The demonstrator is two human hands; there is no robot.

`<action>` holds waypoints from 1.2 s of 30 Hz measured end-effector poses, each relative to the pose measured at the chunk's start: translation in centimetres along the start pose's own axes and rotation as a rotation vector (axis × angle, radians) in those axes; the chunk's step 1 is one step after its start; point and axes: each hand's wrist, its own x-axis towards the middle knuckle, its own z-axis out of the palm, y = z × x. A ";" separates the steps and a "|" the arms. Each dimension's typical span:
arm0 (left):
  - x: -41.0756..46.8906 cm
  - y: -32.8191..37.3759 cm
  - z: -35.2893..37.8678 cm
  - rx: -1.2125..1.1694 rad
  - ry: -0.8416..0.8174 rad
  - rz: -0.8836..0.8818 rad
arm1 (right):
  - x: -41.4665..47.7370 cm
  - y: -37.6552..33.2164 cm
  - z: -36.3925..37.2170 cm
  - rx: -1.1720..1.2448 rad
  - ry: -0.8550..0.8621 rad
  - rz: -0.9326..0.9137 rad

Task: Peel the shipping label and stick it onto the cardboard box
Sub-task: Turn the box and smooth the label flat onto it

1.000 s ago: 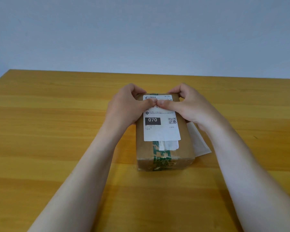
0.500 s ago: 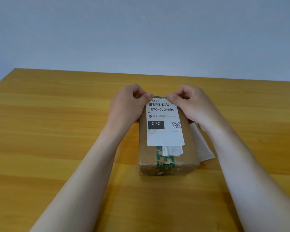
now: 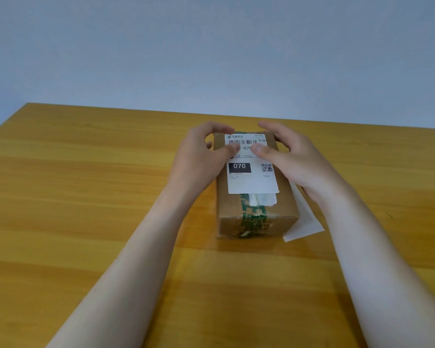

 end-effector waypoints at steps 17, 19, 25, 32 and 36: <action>-0.5 0.8 -0.2 0.177 -0.197 -0.002 | 0.2 1.0 -1.5 -0.009 -0.193 0.060; -0.5 1.0 -0.4 0.169 -0.233 -0.022 | 0.2 0.9 -1.7 0.005 -0.248 0.073; -0.4 1.0 -1.7 0.123 -0.427 -0.057 | -0.4 0.6 -2.5 0.001 -0.366 0.087; -0.3 0.8 -2.5 0.217 -0.587 -0.074 | -0.6 1.0 -3.4 -0.051 -0.445 0.105; -0.4 0.8 -2.8 0.252 -0.654 -0.089 | -0.6 1.5 -3.8 -0.053 -0.500 0.109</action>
